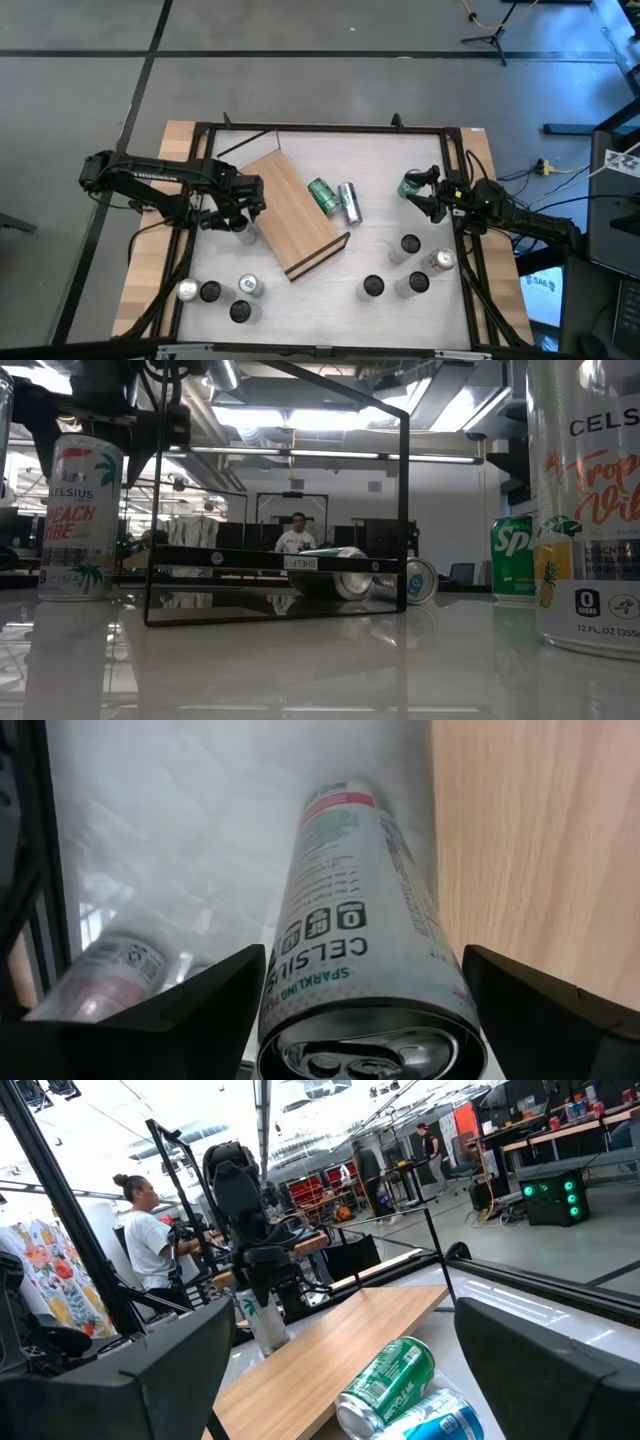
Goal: Place canned beverage on shelf
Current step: Put the white pink soda can on the shelf
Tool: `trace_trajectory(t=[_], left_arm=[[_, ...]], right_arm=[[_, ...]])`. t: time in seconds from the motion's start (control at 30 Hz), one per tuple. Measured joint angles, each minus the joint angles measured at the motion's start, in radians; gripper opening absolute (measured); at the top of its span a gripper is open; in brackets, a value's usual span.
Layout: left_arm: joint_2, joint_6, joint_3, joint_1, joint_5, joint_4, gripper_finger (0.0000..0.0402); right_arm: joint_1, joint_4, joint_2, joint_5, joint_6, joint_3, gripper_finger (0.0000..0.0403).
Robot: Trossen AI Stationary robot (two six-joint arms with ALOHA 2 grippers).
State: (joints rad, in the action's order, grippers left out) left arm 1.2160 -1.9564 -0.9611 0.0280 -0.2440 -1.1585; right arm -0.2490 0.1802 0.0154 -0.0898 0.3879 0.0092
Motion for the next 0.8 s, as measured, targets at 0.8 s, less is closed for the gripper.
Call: trace_trajectory(t=[0.8], left_arm=[[-0.124,0.511,-0.001,0.033,0.206,0.025,0.0325]], right_arm=[[0.000,-0.073,0.000,0.000,0.000,0.000,0.0372]])
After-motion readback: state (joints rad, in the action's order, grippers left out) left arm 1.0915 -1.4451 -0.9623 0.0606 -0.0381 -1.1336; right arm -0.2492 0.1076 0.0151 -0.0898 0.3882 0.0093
